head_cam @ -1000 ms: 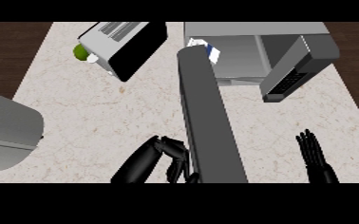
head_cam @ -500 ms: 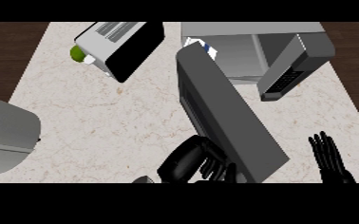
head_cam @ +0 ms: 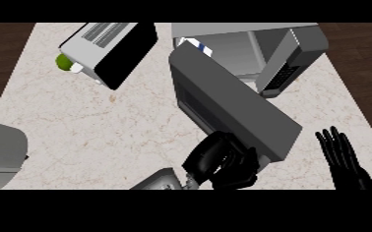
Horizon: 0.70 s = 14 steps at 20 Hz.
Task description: Pick up the milk, place it into the microwave and close the microwave
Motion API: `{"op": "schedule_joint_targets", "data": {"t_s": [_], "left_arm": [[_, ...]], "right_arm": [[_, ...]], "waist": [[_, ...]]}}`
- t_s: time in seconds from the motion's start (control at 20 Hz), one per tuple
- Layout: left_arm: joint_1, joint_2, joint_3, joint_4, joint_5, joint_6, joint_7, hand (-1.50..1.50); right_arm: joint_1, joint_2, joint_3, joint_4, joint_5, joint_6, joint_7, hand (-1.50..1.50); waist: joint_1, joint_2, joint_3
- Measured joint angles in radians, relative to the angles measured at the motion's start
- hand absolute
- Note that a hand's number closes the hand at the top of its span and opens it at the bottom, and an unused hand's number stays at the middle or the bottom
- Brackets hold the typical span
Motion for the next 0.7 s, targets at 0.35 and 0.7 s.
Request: {"op": "schedule_joint_targets", "data": {"t_s": [0.35,0.7], "left_arm": [[-0.094,0.0,-0.005,0.09,0.157,0.13,-0.072,-1.5],[-0.189,0.0,0.05,0.176,0.268,0.246,-0.154,1.5]], "right_arm": [[0.008,-0.034,0.038,-0.147,-0.074,0.025,0.073,-1.5],[0.02,-0.072,0.06,-0.246,-0.137,0.049,0.136,-1.5]], "waist": [[-0.062,0.015,-0.002],[-0.111,0.028,-0.002]]}}
